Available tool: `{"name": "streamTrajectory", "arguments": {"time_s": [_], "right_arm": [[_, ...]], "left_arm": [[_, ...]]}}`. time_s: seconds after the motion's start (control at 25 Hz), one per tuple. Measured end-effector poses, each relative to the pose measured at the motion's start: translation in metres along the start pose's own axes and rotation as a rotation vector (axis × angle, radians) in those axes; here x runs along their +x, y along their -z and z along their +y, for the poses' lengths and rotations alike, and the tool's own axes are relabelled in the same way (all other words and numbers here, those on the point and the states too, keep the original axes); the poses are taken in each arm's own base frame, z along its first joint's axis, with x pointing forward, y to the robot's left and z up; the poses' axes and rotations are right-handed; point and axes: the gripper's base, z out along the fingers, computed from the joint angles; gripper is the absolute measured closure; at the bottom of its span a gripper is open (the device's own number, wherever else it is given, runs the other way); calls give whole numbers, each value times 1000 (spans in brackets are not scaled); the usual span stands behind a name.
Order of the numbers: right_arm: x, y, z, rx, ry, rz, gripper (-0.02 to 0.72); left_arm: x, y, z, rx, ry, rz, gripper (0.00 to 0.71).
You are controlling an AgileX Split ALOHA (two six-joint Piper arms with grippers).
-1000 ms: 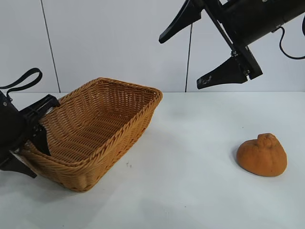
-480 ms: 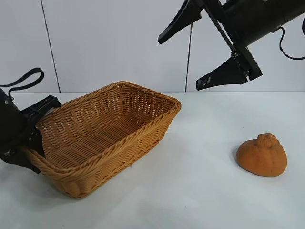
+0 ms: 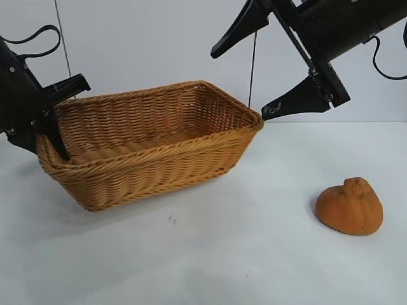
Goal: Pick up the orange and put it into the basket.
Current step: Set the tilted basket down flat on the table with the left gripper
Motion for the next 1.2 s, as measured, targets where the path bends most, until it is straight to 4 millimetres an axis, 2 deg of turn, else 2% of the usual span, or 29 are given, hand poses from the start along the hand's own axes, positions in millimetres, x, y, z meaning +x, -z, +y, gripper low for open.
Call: {"name": "streamTrajectory", "arguments": {"time_s": [0.24,0.48,0.72,0.84,0.92,0.96,1.0,1.08,1.12,1.2], "right_arm": [[1,0,0,-5,0,11,10],[2,0,1,-8,0,18,10],[2,0,1,-9,0,19,10],[2,0,1,-9,0,19,10],[2,0,1,-9,0,19,10],[2,0,1,-9,0,19,10],[2,0,1,-9,0,19,10],[2,0,1,-9,0,20,10],[2,0,1,-9,0,20,10],[2,0,1,-9,0,21,10]], "left_arm": [[9,-11,-15,-14,-95,42,628],[6,-19,-13,-20,-101,33,628],[2,-45,-7,-22,-92,69,628],[1,-50,-6,-22,-89,74,625],[1,-50,-6,-21,-88,75,575],[1,-50,-6,-21,-88,75,575],[1,-49,-7,-14,-84,75,421],[1,-49,-7,-11,-82,76,249],[1,-49,-8,-10,-81,77,178],[1,-46,-9,-7,-84,74,113]]}}
